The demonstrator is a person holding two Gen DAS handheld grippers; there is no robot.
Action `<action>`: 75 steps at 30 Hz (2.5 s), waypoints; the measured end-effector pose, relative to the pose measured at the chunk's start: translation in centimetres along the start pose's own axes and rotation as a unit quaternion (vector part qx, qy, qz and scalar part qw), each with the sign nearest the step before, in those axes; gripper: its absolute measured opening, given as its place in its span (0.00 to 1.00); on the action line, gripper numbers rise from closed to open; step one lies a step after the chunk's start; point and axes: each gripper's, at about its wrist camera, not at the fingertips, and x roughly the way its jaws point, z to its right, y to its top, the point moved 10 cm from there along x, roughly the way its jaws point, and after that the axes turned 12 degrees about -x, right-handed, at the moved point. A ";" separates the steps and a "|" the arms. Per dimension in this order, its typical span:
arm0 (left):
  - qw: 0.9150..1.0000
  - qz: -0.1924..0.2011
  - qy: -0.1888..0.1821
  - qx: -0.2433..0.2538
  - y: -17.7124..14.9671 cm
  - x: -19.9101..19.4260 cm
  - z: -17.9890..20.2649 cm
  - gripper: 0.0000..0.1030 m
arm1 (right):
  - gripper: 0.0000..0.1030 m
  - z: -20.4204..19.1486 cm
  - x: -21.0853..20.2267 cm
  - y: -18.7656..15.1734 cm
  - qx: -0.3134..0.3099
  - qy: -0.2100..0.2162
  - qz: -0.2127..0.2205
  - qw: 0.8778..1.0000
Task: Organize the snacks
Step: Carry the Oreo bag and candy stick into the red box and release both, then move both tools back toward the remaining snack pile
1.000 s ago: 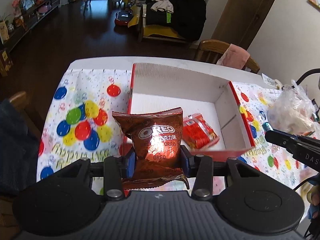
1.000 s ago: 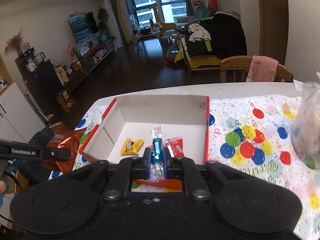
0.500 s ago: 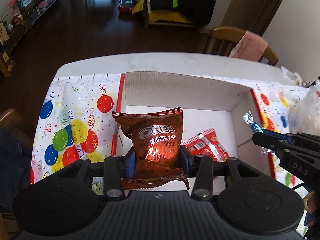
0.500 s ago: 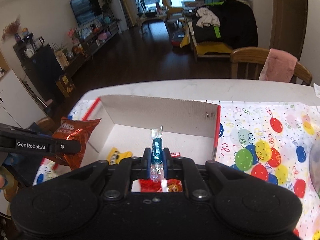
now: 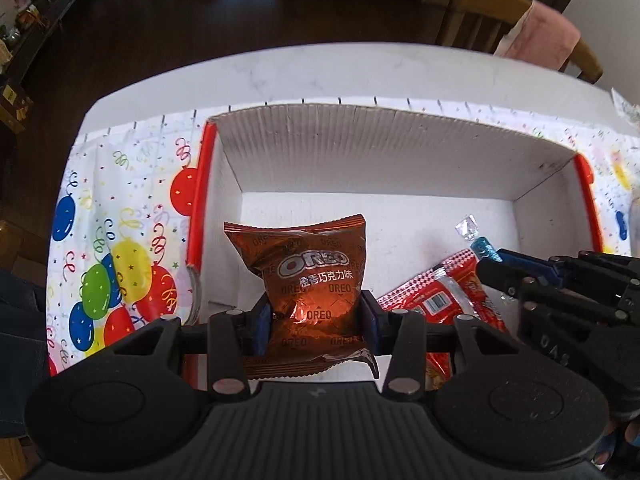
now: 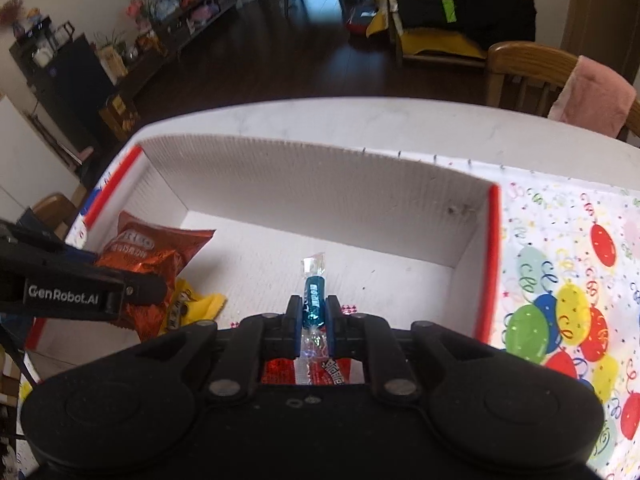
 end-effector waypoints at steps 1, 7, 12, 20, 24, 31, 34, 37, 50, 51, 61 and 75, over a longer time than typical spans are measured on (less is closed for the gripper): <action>1.000 -0.008 0.002 0.003 0.0 0.4 0.1 0.42 | 0.10 0.0 0.3 -0.1 0.000 0.001 -0.006 1.000; 0.999 -0.030 0.022 0.025 0.0 2.0 0.5 0.42 | 0.10 -0.2 1.5 -0.9 -0.003 0.005 -0.037 0.999; 0.998 -0.040 0.026 0.036 -0.2 2.5 0.8 0.42 | 0.15 -0.2 1.5 -1.1 -0.002 0.003 -0.044 0.999; 0.999 -0.035 0.017 0.027 0.0 1.9 0.8 0.53 | 0.24 0.1 0.1 -0.2 0.003 0.006 -0.028 1.000; 1.000 -0.018 0.000 0.016 0.1 0.4 0.6 0.54 | 0.31 0.0 -1.5 0.1 0.011 0.010 -0.009 1.000; 0.999 0.022 -0.023 -0.001 -0.3 -3.0 -0.2 0.54 | 0.41 -0.3 -4.7 0.1 0.020 0.014 0.019 0.999; 0.999 0.037 -0.032 -0.005 -0.7 -4.6 -0.5 0.54 | 0.47 -0.4 -6.3 0.0 0.024 0.009 0.032 0.999; 0.998 0.053 -0.042 -0.007 -1.3 -6.3 -0.8 0.54 | 0.50 -0.4 -7.9 -0.4 0.029 0.004 0.043 0.999; 0.987 0.132 -0.096 -0.003 -5.1 -14.2 -2.4 0.59 | 0.67 -3.7 -15.6 -1.4 0.029 0.010 0.114 0.993; 0.985 0.138 -0.099 -0.001 -5.5 -14.7 -2.5 0.59 | 0.67 -3.9 -16.2 -1.5 0.029 0.011 0.120 0.992; 0.976 0.183 -0.117 0.019 -10.0 -19.1 -4.0 0.68 | 0.84 -7.2 -20.1 -3.2 0.015 0.013 0.162 0.987; 0.972 0.195 -0.128 0.033 -16.6 -19.2 -6.8 0.74 | 0.98 -9.5 -20.8 -9.4 0.019 -0.001 0.171 0.985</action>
